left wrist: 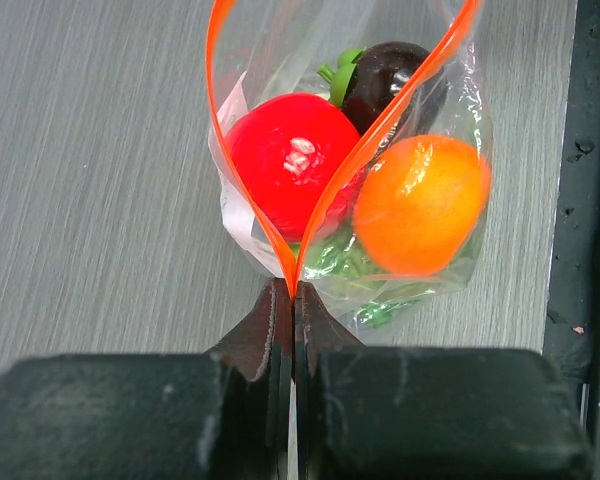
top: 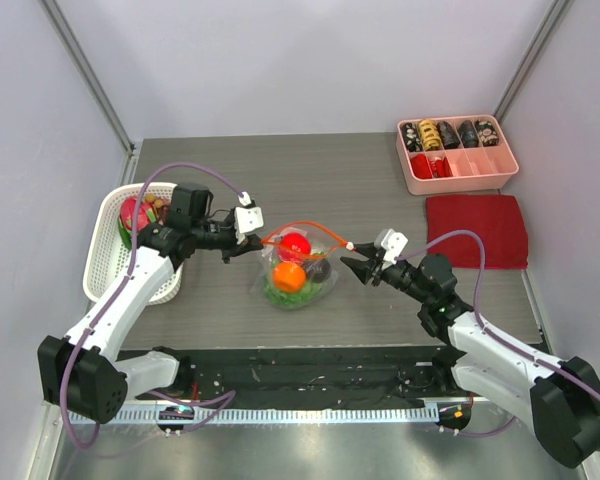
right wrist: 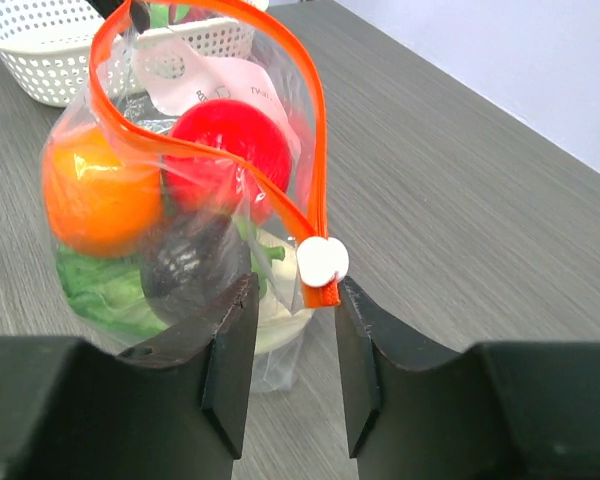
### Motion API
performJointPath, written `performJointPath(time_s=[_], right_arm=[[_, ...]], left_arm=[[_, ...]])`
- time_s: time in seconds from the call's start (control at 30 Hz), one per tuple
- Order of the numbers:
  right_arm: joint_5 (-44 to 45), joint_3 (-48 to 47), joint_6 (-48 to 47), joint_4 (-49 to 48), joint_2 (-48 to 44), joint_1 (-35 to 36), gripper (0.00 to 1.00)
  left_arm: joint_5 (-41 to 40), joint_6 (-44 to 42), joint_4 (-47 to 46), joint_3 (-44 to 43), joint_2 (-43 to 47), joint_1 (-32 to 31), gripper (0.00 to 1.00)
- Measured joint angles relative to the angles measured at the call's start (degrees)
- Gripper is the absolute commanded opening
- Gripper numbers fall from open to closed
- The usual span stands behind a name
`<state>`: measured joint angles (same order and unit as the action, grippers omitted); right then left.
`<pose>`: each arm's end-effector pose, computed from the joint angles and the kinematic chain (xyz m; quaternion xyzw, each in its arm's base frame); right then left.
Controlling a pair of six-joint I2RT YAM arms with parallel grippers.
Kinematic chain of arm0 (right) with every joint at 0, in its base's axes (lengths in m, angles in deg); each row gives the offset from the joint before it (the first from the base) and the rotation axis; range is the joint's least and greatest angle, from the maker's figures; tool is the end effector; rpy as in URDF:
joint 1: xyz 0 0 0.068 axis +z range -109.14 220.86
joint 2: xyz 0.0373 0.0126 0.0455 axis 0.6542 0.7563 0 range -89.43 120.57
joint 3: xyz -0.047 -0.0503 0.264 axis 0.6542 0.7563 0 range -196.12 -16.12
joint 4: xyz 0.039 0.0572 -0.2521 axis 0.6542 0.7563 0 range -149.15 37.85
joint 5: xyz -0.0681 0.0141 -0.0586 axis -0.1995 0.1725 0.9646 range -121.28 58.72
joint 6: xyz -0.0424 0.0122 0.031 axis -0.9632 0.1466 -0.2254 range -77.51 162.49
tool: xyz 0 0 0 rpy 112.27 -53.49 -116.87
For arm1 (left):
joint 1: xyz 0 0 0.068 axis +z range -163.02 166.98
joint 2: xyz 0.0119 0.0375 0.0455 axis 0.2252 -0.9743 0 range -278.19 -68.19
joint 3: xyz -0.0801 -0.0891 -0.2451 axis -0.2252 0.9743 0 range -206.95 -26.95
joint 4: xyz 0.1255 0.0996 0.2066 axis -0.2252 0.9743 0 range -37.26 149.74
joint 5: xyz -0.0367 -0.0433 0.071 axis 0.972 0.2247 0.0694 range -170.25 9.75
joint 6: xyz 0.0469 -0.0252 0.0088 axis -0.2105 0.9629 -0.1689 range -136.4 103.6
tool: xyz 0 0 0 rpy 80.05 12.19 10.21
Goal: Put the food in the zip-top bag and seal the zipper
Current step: Adjust the zipper food storage bag at the center of the board, then zip the zipper food storage bag at the center of the board.
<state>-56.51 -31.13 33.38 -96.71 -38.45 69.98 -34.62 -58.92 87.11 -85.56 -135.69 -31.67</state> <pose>0.1616 0.1074 0.2262 -0.3707 0.5917 0.2714 0.6624 0.2214 -0.1017 0.3110 0.5629 0.6502 -0.2727 0.4313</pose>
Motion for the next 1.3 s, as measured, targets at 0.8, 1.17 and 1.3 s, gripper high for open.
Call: performJointPath(time_s=[0.8,1.17,1.3], right_arm=[[-8.68,-3.04,-5.99,4.11,-1.51,-0.11,0.01],[-16.35,-14.27,-17.33,24.30,-4.17,-0.11,0.01],[-17.66,-16.46,-20.28,29.79,-5.03,-0.11,0.01]], left_arm=[[-0.66,9.38,-1.77,-7.85,0.83,0.98,0.84],[0.55,5.25,3.78,-26.58,-7.21,-16.37,0.60],[0.72,4.42,3.52,-24.81,-10.14,-19.78,0.48]])
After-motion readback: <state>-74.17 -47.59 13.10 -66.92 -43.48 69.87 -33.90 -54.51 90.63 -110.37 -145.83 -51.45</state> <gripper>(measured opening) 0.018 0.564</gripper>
